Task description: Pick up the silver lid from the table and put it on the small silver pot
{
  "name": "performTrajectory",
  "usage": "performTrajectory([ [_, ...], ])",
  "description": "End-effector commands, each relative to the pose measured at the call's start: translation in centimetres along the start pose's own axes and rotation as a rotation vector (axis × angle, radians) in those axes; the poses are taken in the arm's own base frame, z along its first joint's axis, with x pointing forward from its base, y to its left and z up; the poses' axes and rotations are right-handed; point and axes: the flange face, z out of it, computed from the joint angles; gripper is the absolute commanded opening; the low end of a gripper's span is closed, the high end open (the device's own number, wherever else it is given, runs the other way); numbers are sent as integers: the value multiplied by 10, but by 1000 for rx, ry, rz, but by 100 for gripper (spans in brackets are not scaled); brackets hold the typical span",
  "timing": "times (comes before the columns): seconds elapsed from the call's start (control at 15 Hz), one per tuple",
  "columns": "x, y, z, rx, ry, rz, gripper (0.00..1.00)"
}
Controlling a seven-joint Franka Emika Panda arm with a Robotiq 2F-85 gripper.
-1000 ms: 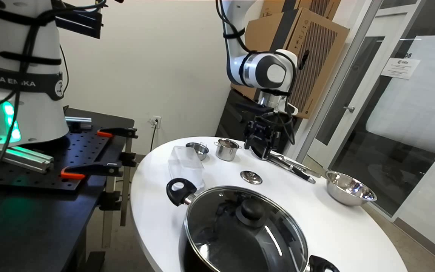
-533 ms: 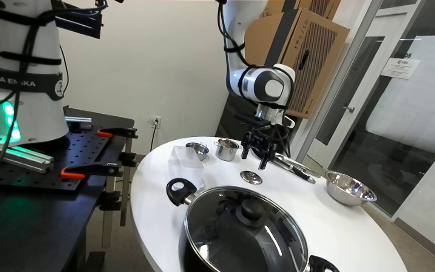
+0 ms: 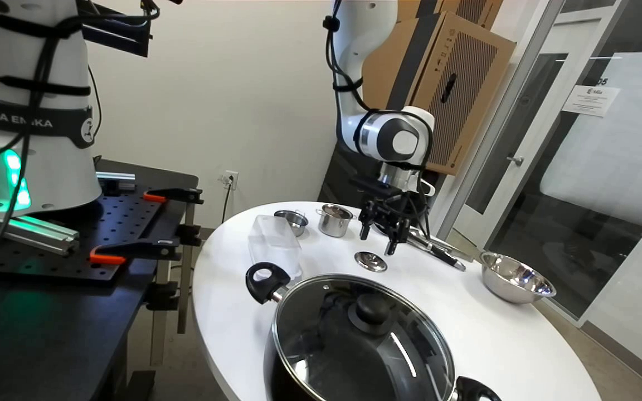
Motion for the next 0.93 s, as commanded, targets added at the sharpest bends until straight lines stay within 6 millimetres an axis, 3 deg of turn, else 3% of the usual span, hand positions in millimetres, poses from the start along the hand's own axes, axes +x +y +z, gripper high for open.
performTrajectory([
  [0.0, 19, -9, 12, -5, 15, 1, 100],
  [0.4, 31, -20, 26, -13, 20, -8, 100],
  [0.87, 38, -18, 35, -7, 26, 2, 100],
])
